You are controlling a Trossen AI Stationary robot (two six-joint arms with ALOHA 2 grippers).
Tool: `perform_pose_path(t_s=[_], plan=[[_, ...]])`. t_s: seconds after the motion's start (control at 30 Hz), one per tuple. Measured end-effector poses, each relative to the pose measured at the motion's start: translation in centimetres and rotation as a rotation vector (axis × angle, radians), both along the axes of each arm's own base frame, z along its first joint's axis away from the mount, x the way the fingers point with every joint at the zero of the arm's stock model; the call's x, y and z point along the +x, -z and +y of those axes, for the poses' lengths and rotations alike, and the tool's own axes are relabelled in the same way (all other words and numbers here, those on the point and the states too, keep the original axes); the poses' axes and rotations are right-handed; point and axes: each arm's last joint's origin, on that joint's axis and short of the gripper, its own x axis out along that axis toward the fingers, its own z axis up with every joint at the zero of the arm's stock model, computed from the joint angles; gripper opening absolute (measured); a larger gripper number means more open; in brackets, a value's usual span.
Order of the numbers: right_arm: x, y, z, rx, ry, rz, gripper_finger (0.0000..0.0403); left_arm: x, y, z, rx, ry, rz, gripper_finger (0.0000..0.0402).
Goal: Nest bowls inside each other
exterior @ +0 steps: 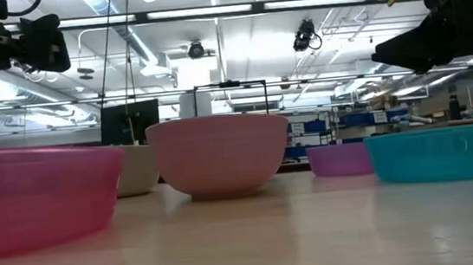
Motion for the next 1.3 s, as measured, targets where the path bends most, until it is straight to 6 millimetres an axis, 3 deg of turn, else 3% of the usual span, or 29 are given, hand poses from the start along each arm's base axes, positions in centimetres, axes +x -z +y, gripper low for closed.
perform_pose_path(t_s=[0.53,0.7,0.83,0.93,1.07,1.3], plan=[[0.0,-0.2,0.0,0.006,-0.001,-0.021,0.0165,0.0,0.0,0.0,0.0,0.0,0.0,0.028],[0.0,-0.9,0.1,0.229,-0.043,-0.163,0.0165,0.0,0.0,0.0,0.0,0.0,0.001,0.028],[-0.1,-1.3,0.1,0.257,-0.051,-0.213,0.0165,0.0,-0.3,0.0,-0.014,-0.008,-0.022,0.028],[-0.1,-1.6,0.1,0.282,-0.055,-0.233,0.0165,-0.2,-1.3,0.2,-0.138,-0.028,-0.08,0.028],[-0.1,-3.5,0.2,0.277,-0.052,-0.141,0.0165,-0.7,-3.9,1.0,-0.326,-0.223,0.002,0.028],[2.7,-8.7,0.0,0.283,0.034,0.09,0.0165,-0.7,-9.0,1.1,-0.308,-0.281,0.204,0.028]])
